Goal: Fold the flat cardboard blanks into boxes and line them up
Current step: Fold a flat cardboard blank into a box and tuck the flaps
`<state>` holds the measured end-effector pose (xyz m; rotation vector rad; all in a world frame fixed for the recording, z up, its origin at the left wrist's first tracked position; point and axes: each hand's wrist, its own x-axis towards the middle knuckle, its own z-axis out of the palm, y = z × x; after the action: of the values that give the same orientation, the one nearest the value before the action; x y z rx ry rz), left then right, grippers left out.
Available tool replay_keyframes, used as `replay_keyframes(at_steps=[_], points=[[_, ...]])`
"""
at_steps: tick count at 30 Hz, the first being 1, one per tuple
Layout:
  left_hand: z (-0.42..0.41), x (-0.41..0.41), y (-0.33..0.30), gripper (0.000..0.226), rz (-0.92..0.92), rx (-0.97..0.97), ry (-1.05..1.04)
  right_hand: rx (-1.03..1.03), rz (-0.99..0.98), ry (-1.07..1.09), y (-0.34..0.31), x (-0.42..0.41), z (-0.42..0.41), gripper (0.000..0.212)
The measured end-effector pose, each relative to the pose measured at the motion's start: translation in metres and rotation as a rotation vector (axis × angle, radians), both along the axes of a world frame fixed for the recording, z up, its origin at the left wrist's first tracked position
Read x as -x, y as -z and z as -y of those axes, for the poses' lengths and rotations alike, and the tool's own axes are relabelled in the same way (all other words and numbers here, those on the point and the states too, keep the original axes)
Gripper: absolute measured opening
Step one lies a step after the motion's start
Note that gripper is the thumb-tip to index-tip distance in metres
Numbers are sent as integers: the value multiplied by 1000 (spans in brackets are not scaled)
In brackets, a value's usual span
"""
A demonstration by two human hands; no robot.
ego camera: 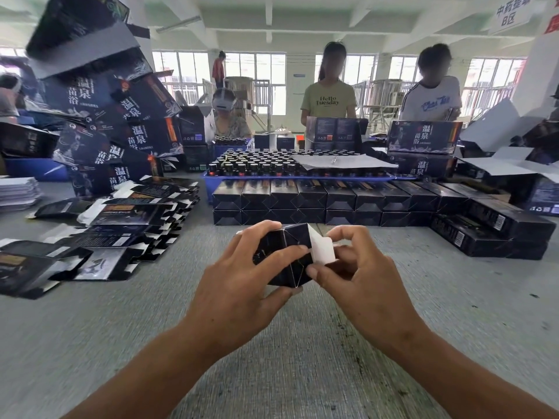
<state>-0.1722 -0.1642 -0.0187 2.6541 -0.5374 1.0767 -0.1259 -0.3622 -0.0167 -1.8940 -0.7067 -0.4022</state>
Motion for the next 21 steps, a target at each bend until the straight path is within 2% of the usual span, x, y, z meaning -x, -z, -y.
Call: replay_keyframes(at_steps=[3, 5, 7, 12, 15, 21], points=[[1, 0, 0, 54, 20, 12, 4, 38, 31, -23, -1, 2, 1, 30], [1, 0, 1, 57, 37, 29, 8, 54, 36, -45, -3, 3, 1, 34], [0, 0, 1, 66, 47, 56, 6, 37, 15, -67, -5, 4, 1, 34], [5, 0, 2, 90, 52, 85, 8, -67, -46, -60, -5, 2, 2, 13], [9, 0, 3, 91, 46, 100, 16, -99, -111, -73, -6, -1, 3, 19], [10, 0, 6, 89, 35, 98, 31, -118, -131, -93, -5, -2, 2, 16]])
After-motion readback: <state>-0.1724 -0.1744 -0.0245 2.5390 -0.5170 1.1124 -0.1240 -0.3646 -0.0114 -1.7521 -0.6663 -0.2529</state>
